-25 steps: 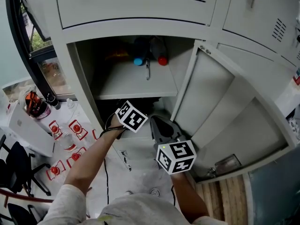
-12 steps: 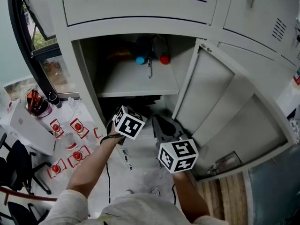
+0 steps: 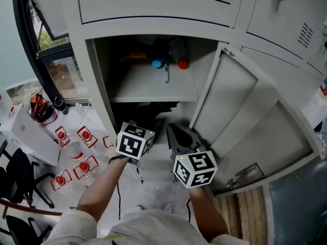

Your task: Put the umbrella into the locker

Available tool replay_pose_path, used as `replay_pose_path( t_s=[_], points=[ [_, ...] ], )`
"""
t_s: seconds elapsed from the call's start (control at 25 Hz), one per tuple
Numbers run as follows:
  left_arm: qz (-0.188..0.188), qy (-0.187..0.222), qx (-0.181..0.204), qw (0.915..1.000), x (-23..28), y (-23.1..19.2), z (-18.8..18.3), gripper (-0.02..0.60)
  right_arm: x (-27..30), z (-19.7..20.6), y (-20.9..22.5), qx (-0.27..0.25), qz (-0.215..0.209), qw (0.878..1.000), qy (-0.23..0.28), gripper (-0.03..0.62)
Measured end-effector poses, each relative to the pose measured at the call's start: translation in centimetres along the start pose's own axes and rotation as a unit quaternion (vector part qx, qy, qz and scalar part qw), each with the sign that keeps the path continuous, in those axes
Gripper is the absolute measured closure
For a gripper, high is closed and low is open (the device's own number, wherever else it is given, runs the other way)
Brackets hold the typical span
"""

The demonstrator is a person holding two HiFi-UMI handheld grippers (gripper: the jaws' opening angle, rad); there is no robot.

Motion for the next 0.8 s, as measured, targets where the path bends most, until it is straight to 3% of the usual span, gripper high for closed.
replay_pose_path(
  t_s=[0.32,0.52,0.6,0.8],
  points=[
    [0.002,0.069,-0.094,0.9932,-4.2,-0.3,-0.6,0.402,0.2,-0.1,-0.8,-0.003,-0.01,1.0,0.0,0.591],
    [-0.011,0.112,-0.105,0.9881,-6.0,-0.8,-1.2,0.481,0.3,-0.2,-1.3,-0.004,-0.015,1.0,0.003,0.591],
    [-0.014,0.12,-0.107,0.9869,-6.3,-0.7,-1.2,0.526,0.3,-0.3,-1.4,-0.004,-0.018,1.0,0.004,0.591],
    [-0.02,0.125,-0.109,0.9859,-6.6,-0.7,-1.1,0.564,0.2,-0.4,-1.6,-0.01,-0.032,0.999,0.001,0.591]
  ],
)
Point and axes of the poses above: the fingertips, and each gripper's own axes: x forward along the fingers, y to its right, z out of its underside, the point moved 2 cm from there along -x, backward along the fingers, and after that the axes turned 1 degree about x, right-handed, at the moved point
